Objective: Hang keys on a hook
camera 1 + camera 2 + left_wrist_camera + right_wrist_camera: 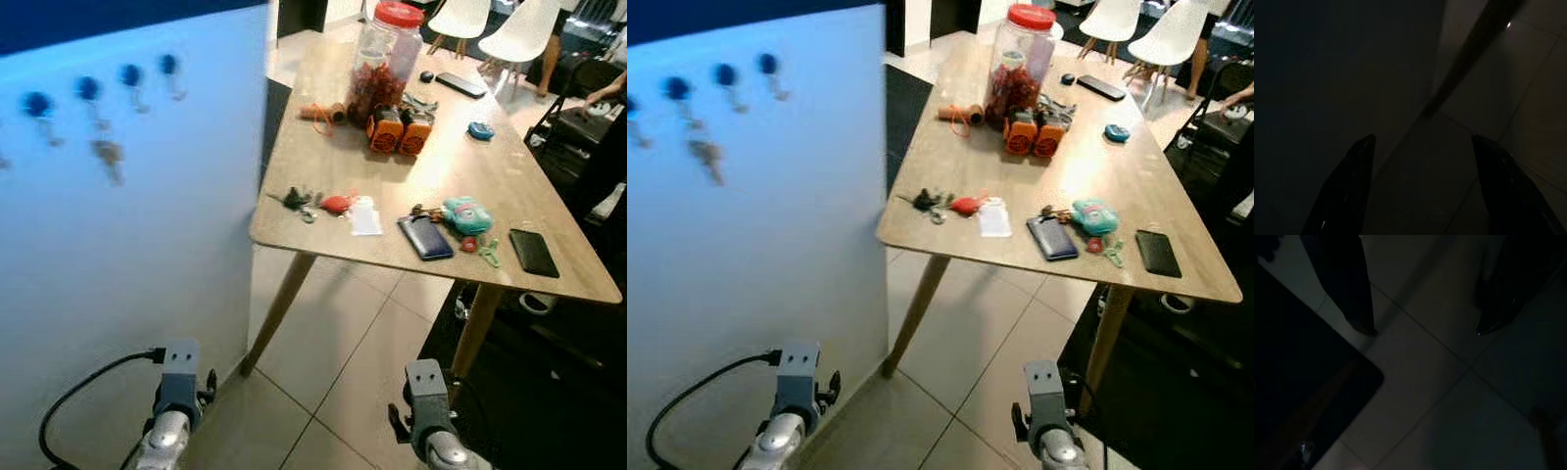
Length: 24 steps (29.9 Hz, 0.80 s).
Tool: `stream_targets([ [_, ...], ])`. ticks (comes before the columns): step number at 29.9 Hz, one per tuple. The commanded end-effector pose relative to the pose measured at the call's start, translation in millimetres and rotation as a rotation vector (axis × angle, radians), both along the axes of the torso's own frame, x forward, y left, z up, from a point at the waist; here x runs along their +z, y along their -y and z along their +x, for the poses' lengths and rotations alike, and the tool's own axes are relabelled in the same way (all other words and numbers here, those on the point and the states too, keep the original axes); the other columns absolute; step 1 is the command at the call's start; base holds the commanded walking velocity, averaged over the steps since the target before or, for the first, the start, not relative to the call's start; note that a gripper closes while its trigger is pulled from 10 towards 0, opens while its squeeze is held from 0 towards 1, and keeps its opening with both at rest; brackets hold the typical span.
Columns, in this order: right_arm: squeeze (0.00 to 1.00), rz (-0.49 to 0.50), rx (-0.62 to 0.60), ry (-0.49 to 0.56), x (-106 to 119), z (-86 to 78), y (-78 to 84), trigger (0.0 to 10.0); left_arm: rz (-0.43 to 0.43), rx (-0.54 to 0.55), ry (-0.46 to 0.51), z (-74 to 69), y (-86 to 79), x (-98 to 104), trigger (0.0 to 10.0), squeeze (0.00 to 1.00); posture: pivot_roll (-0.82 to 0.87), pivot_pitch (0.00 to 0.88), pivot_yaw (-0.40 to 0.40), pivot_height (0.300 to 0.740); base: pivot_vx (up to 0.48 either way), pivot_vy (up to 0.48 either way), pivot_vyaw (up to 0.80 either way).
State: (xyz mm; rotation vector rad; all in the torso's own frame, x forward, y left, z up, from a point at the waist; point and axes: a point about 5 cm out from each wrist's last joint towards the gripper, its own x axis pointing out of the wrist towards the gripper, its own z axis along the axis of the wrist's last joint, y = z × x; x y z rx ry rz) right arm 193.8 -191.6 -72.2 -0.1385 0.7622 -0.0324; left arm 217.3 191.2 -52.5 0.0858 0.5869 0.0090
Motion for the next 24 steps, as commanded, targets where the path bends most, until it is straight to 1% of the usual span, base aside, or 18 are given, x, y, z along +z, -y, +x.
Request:
stream_targets([
  [1, 0.00, 0.001, 0.003, -0.013, -1.8, -2.8, -1.3, 10.0, -0.010, 0.002, -0.019, -4.3, 2.6, -3.5, 10.0, 0.00, 0.09, 0.031, -0.091, 0.740, 0.000, -0.480, 0.00],
  [21, 0.00, -0.001, 0.006, -0.016, -2.2, -3.7, -0.3, 10.0, -0.008, -0.008, -0.022, -5.0, 2.8, -3.9, 10.0, 0.00, 0.09, 0.034, -0.092, 0.740, 0.000, -0.478, 0.00],
  [24, 0.00, -0.002, 0.005, -0.017, -2.3, -4.0, 0.2, 10.0, -0.013, -0.013, -0.026, -5.1, 4.3, -4.3, 10.0, 0.00, 0.09, 0.036, -0.092, 0.740, 0.000, 0.000, 0.00],
])
